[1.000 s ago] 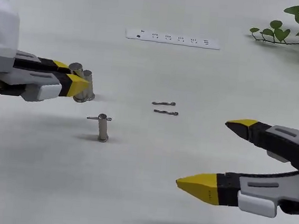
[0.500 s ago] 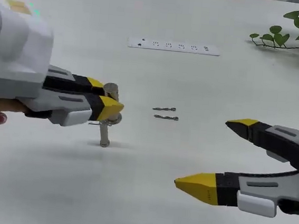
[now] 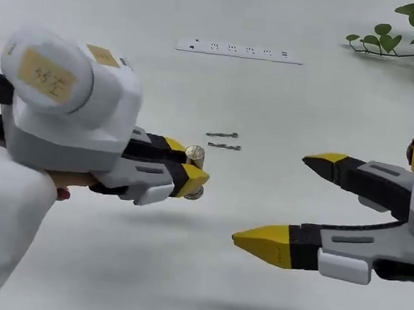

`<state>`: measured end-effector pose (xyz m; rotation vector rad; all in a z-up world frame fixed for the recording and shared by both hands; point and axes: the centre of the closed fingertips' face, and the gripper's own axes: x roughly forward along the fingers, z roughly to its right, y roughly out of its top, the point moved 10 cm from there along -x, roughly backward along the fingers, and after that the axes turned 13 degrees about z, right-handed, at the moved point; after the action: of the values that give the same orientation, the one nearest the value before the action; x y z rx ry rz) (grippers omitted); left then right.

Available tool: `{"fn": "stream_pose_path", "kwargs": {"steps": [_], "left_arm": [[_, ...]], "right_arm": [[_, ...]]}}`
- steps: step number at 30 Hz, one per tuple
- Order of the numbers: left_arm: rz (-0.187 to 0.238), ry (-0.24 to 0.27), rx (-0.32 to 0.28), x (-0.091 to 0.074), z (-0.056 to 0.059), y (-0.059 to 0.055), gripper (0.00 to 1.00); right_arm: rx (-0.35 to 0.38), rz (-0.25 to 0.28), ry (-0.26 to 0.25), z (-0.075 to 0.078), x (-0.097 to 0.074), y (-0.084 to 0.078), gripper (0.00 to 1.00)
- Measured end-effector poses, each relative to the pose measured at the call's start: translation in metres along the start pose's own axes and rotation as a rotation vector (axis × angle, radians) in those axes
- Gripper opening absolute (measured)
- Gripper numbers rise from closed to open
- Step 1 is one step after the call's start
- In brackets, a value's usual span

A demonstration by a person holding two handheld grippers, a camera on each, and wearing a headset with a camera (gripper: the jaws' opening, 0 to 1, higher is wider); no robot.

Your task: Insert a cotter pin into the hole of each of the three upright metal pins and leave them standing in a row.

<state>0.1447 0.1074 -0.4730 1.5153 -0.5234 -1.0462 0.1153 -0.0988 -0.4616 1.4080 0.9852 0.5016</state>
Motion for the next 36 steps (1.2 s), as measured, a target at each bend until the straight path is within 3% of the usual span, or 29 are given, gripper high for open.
{"fn": "stream_pose_path", "kwargs": {"steps": [7,22,36], "left_arm": [[-0.002,0.012,-0.007,0.004,0.002,-0.007,0.09],[-0.058,0.097,-0.025,0.017,0.008,-0.03,0.09],[-0.079,0.135,-0.027,0.023,0.006,-0.037,0.09]], "right_arm": [[-0.001,0.002,0.019,0.0,-0.001,-0.001,0.87],[0.002,0.01,0.033,-0.002,-0.003,-0.004,0.84],[0.004,-0.017,0.058,-0.001,-0.004,-0.007,0.82]]}}
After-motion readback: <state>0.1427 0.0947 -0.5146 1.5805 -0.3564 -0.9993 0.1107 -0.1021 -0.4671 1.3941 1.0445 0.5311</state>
